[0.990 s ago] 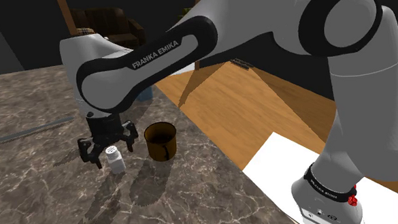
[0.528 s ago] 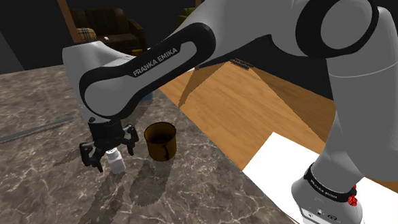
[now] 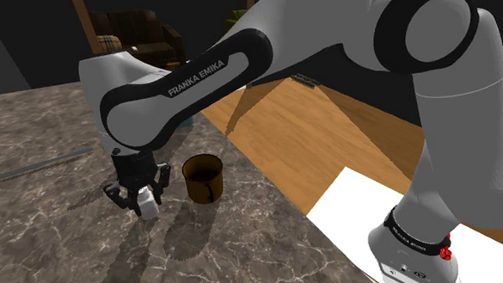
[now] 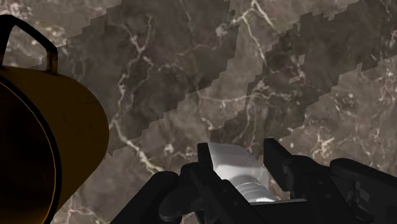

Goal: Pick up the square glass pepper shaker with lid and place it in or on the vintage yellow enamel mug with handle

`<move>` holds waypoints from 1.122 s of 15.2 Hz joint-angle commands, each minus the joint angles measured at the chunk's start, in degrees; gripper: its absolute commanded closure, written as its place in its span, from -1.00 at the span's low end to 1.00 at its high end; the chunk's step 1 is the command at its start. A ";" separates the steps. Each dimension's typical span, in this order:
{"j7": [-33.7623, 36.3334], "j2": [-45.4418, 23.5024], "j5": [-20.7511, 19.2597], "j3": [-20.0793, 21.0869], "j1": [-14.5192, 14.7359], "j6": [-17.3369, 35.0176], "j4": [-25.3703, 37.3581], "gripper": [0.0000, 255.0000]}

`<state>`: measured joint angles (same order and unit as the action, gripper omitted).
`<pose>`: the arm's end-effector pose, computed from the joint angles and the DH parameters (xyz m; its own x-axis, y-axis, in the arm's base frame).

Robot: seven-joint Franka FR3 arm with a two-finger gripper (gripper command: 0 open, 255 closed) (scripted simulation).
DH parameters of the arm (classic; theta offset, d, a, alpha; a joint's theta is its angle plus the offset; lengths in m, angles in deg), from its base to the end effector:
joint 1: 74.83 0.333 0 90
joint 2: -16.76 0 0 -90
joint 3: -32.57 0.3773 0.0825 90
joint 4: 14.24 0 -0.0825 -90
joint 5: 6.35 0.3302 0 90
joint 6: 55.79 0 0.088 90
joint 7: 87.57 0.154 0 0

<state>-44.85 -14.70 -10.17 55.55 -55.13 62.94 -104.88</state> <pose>0.5243 0.4155 0.3696 0.9936 -0.0142 -0.1118 -0.0251 -0.9950 -0.0966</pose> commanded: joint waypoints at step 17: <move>0.14 3.38 1.15 0.78 -0.27 -8.28 5.09 1.00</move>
<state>-44.72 -11.62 -9.14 56.26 -55.37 55.49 -100.31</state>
